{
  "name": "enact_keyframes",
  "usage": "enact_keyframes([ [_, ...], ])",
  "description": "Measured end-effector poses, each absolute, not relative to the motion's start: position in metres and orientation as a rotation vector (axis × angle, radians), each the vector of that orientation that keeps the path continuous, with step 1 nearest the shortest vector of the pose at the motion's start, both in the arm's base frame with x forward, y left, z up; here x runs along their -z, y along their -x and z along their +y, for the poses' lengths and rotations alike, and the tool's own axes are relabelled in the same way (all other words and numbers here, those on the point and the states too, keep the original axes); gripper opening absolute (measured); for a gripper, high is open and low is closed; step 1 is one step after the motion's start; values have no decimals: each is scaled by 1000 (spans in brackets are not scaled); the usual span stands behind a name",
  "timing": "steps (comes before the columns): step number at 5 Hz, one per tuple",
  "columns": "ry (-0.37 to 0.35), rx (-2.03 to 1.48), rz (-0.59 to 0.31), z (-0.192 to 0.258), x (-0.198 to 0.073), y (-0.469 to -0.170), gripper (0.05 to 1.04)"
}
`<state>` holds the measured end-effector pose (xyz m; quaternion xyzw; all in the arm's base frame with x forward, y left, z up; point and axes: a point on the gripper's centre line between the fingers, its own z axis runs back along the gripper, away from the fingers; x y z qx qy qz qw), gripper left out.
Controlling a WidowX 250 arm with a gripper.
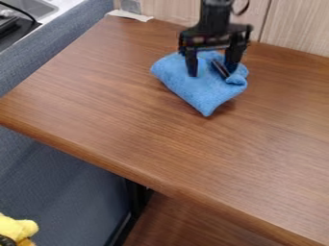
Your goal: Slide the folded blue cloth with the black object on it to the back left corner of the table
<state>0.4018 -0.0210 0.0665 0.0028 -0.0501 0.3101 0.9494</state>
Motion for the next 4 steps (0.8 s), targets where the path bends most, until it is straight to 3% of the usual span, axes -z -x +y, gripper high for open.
enact_keyframes([
  [1, -43, -643, -85, -17, -55, -405, 1000],
  [4, -61, -719, -66, 11, -49, -430, 1000],
])
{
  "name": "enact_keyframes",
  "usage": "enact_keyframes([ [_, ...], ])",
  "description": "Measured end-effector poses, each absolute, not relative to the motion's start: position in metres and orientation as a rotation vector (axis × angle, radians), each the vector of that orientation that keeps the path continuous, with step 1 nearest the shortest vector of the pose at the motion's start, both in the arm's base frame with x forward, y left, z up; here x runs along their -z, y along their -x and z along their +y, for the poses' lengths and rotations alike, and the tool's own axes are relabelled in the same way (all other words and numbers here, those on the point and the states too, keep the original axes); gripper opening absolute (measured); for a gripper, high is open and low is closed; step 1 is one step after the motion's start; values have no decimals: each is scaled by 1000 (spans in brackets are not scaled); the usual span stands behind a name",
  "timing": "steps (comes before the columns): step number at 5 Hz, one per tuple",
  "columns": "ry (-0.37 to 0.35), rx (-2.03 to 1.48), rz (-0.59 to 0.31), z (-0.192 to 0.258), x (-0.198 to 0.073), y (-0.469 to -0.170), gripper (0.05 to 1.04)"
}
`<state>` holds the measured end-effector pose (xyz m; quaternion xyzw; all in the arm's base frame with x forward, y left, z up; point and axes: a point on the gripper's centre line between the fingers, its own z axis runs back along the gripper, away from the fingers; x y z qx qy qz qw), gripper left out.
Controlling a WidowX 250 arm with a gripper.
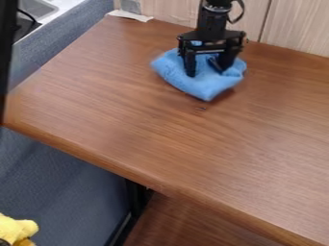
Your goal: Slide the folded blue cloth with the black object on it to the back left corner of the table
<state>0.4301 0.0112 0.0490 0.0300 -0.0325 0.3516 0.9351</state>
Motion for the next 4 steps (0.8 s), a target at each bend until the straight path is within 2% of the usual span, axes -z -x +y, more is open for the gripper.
enact_keyframes([
  [2, -51, -927, -41, 70, -47, -446, 999],
  [4, -42, -1131, -53, 124, -49, -438, 998],
])
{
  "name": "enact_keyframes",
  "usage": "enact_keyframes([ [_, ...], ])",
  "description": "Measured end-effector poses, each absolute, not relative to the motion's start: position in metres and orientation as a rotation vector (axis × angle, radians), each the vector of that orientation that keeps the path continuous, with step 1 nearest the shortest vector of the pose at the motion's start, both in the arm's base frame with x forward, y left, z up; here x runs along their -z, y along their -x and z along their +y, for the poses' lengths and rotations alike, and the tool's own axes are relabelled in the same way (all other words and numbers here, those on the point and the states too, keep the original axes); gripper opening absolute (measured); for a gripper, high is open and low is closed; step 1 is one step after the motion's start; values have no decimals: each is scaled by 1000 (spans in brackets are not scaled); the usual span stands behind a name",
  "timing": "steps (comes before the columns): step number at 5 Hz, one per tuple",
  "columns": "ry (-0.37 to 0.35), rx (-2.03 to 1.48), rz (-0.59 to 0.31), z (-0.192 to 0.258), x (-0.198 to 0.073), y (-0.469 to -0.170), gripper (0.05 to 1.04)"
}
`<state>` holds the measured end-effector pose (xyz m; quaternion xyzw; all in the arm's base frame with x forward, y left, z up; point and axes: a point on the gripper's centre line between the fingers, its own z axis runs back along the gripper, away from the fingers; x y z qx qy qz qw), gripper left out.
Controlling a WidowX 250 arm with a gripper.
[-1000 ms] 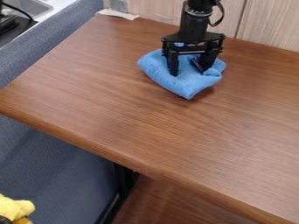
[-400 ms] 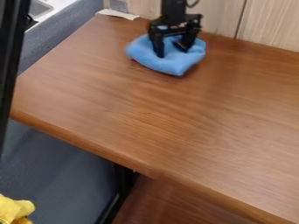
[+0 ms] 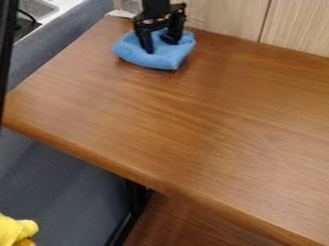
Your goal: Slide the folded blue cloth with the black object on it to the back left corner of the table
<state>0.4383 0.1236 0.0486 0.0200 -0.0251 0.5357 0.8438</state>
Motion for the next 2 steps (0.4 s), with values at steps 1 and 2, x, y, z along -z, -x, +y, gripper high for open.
enact_keyframes([
  [1, -35, -1228, -70, 142, -51, -422, 998],
  [2, -39, -1309, -76, 155, -53, -407, 998],
])
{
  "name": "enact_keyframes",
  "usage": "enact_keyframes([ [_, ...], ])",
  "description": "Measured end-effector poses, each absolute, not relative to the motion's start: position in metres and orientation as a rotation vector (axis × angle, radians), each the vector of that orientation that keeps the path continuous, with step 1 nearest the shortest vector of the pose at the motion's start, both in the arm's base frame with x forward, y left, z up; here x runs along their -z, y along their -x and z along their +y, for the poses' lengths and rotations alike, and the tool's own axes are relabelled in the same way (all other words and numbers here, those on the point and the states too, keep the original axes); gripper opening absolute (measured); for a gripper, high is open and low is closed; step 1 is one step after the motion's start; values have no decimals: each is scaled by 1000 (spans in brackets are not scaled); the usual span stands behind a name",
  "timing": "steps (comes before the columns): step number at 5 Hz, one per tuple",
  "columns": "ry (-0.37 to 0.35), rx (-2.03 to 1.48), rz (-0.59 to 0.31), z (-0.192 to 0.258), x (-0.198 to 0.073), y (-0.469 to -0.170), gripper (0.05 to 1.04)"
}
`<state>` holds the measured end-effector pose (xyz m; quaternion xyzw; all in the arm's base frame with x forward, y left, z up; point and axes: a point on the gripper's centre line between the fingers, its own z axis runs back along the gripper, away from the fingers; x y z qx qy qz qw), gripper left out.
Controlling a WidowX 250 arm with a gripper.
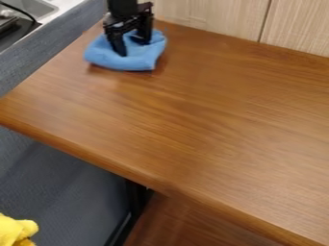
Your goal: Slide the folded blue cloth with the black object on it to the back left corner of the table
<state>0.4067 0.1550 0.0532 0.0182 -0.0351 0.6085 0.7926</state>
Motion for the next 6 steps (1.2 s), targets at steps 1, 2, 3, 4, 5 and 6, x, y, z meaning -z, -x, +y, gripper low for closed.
enact_keyframes([
  [1, -50, -1323, -73, 156, -53, -401, 998],
  [2, -54, -1331, -73, 157, -53, -400, 998],
  [3, -51, -1322, -75, 156, -55, -400, 998],
  [4, -15, -1309, -50, 151, -61, -403, 998],
  [5, 37, -1317, -73, 149, -77, -414, 998],
  [6, 92, -1338, -66, 142, -82, -419, 998],
])
